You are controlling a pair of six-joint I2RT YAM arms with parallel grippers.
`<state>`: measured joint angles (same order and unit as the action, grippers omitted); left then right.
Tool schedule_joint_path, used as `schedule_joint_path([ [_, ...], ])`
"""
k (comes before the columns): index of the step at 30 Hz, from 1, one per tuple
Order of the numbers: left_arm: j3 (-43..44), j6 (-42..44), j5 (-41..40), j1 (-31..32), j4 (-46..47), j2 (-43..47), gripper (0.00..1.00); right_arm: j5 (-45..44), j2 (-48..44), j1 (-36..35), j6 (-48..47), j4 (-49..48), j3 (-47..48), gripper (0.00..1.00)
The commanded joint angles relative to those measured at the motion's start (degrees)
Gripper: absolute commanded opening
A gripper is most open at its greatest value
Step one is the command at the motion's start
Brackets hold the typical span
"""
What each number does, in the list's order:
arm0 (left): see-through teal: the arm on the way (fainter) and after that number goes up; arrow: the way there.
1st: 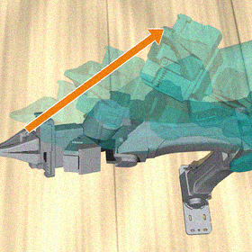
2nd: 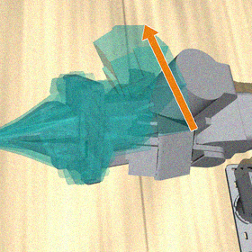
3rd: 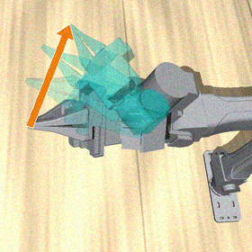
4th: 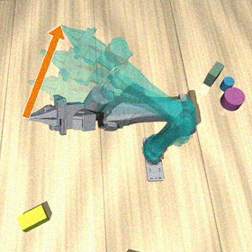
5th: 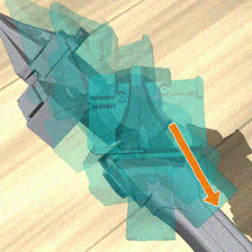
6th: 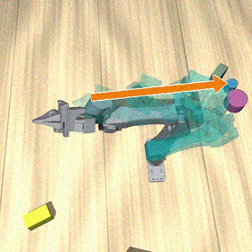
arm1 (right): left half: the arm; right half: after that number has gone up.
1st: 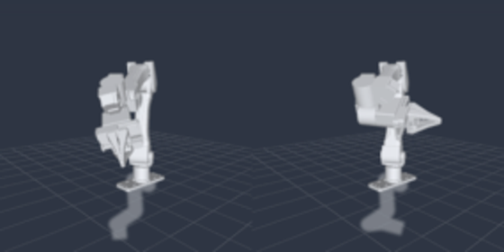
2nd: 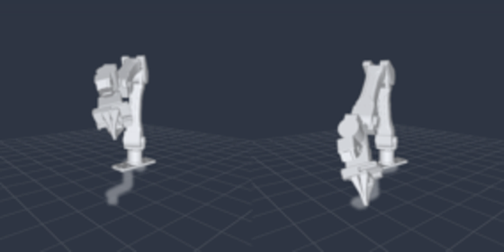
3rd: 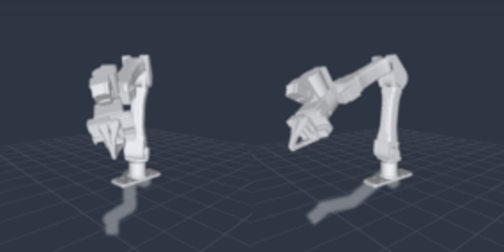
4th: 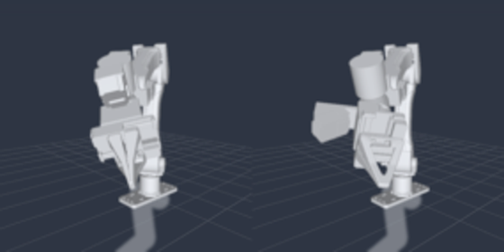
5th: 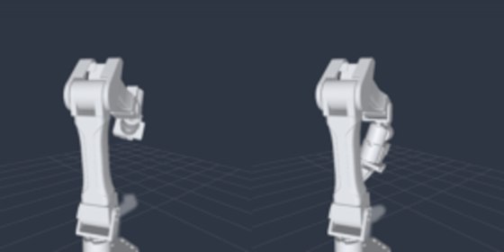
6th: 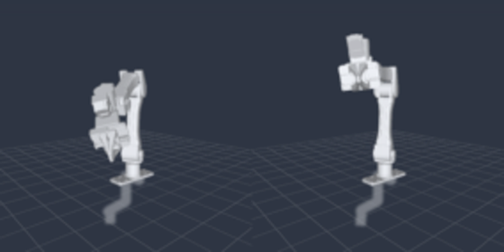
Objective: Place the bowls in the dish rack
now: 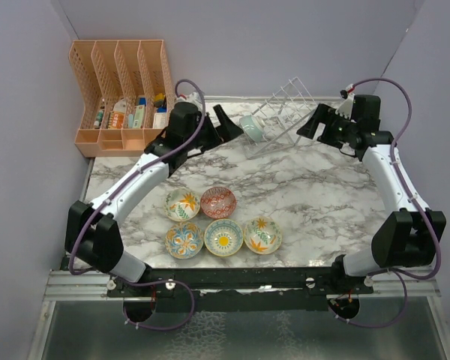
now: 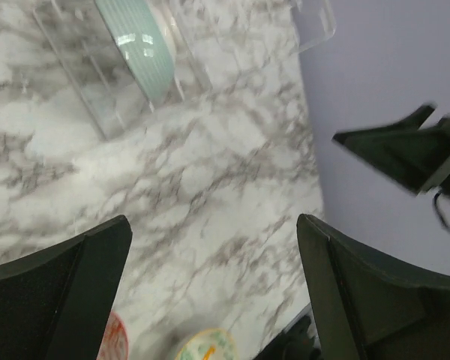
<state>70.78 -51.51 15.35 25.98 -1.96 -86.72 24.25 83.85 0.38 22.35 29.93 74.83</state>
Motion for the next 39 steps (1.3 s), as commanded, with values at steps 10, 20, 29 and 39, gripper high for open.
schedule_joint_path([
  [10,-2.37,13.79,-19.85,17.28,-41.47,3.44,0.79,3.95,-1.01,0.15,1.79,-1.34,-1.79,0.90],
  [20,-5.20,18.47,-19.41,19.39,-33.39,-4.44,0.68,5.24,-1.13,0.15,2.75,-1.98,-4.12,0.90],
  [29,-2.75,19.54,-17.23,21.18,-30.18,-8.79,0.68,4.18,-2.63,0.14,2.44,-1.39,-4.97,0.90],
  [39,-4.10,20.98,-16.71,21.65,-28.30,-11.41,0.70,3.26,-2.39,0.15,2.09,-1.04,-4.49,0.90],
])
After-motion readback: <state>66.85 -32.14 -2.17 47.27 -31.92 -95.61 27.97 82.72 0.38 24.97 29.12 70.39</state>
